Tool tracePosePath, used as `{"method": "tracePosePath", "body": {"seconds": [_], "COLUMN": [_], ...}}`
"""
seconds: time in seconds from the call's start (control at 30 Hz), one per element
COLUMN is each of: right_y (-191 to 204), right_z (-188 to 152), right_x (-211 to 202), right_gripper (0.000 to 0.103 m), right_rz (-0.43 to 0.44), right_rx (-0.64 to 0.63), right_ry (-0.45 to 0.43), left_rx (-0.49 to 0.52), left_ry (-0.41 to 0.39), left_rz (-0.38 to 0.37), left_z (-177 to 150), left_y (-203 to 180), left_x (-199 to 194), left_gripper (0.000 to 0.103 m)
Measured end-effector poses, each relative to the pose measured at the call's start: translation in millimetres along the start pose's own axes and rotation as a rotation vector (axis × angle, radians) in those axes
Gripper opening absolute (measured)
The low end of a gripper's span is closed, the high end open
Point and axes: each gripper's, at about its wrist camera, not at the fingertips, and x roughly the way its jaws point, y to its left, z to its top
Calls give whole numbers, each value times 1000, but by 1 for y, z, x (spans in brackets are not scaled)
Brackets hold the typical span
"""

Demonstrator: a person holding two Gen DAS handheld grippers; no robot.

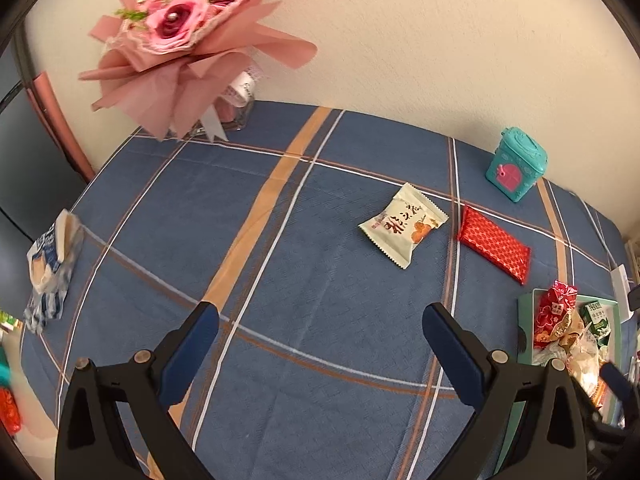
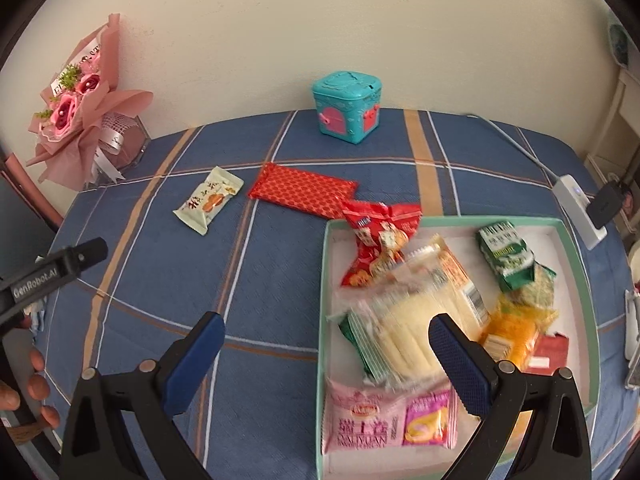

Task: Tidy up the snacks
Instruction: 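Withdraw both tools from the tray toward the cookie packet and red wafer, then grasp the cream cookie packet with left gripper while right grasps red wafer bar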

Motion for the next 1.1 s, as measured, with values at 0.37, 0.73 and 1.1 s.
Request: {"method": "tracePosePath", "body": {"seconds": [0.37,0.73,1.1], "right_y": [12,35,44], "right_z": [74,104,129], "right_x": [78,159,188], "right_gripper": [102,90,79], "right_rz": [-23,-93,-97], "right_rx": [-115,-295,-340], "right_ry": [102,227,234], "left_rx": [122,186,178], "left_ry": [66,130,171], "left_rz": [-89,-169,-200], "left_z": [39,59,65], "left_y": [-22,-48,-59], "left_x": [61,119,148], "left_gripper": [101,98,72]}}
